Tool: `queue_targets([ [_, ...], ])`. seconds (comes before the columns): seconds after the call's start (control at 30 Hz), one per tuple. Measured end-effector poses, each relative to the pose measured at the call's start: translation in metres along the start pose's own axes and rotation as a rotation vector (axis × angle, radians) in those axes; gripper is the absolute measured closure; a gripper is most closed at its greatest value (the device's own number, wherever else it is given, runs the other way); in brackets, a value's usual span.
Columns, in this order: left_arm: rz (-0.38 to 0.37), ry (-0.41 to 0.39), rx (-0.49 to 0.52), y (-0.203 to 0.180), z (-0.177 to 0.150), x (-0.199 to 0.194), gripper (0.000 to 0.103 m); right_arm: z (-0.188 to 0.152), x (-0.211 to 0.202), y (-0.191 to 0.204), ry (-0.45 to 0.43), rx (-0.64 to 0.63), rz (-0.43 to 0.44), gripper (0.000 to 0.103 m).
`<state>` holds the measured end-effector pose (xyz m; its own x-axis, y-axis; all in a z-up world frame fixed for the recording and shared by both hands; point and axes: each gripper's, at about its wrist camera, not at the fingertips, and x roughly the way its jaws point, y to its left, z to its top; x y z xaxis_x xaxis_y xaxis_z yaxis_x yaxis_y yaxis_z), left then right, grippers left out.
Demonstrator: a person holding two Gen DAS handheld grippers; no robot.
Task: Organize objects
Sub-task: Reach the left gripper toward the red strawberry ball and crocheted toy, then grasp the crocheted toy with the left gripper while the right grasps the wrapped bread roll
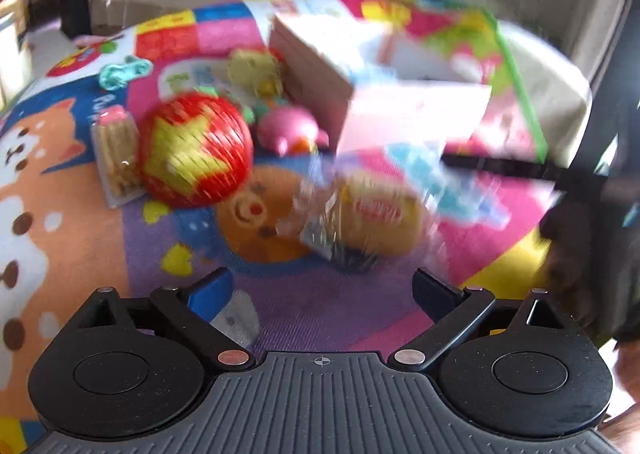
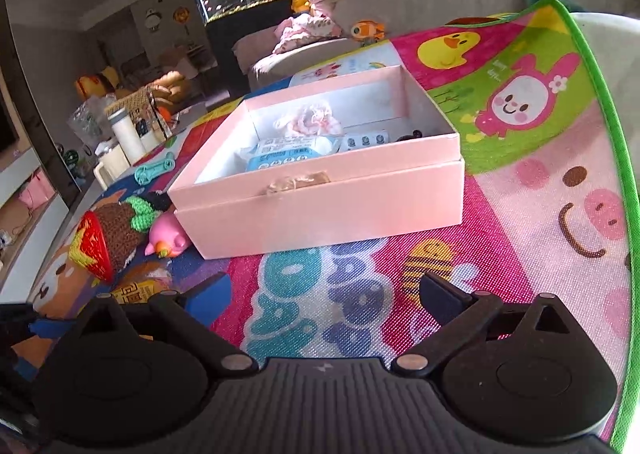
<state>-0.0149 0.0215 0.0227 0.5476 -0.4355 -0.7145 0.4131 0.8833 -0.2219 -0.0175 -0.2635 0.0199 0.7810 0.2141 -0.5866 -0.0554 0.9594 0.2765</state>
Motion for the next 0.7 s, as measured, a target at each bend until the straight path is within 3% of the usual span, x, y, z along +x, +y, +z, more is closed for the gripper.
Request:
queue_targets([
  [0.07, -0.013, -0.095, -0.025, 0.005, 0.013, -0.025, 0.003, 0.000, 0.000, -0.001, -0.003, 0.005, 0.003, 0.002],
  [0.13, 0.030, -0.197, -0.002, 0.008, 0.032, -0.042, 0.003, 0.001, 0.000, 0.000, -0.002, 0.003, 0.006, 0.002],
  [0.2, 0.094, -0.220, 0.048, 0.010, 0.051, -0.040, 0.003, 0.001, 0.000, 0.000, -0.003, 0.004, 0.006, 0.002],
  [0.37, 0.142, -0.059, 0.024, 0.036, 0.094, 0.023, 0.003, 0.000, 0.000, 0.000, -0.007, 0.008, 0.007, 0.002],
  [0.47, 0.186, 0.021, -0.002, 0.046, 0.101, 0.058, 0.006, 0.000, 0.000, 0.001, 0.001, -0.002, 0.016, 0.002],
  [0.53, 0.207, 0.049, -0.015, 0.053, 0.099, 0.070, 0.013, 0.001, 0.001, 0.003, 0.011, -0.018, 0.026, 0.001],
  [0.6, 0.181, 0.048, -0.037, 0.057, 0.095, 0.072, 0.032, 0.001, 0.001, 0.007, 0.032, -0.047, 0.056, 0.001],
  [0.7, 0.144, 0.055, -0.084, 0.061, 0.082, 0.053, 0.033, 0.004, -0.001, 0.020, 0.069, -0.117, 0.110, 0.001],
])
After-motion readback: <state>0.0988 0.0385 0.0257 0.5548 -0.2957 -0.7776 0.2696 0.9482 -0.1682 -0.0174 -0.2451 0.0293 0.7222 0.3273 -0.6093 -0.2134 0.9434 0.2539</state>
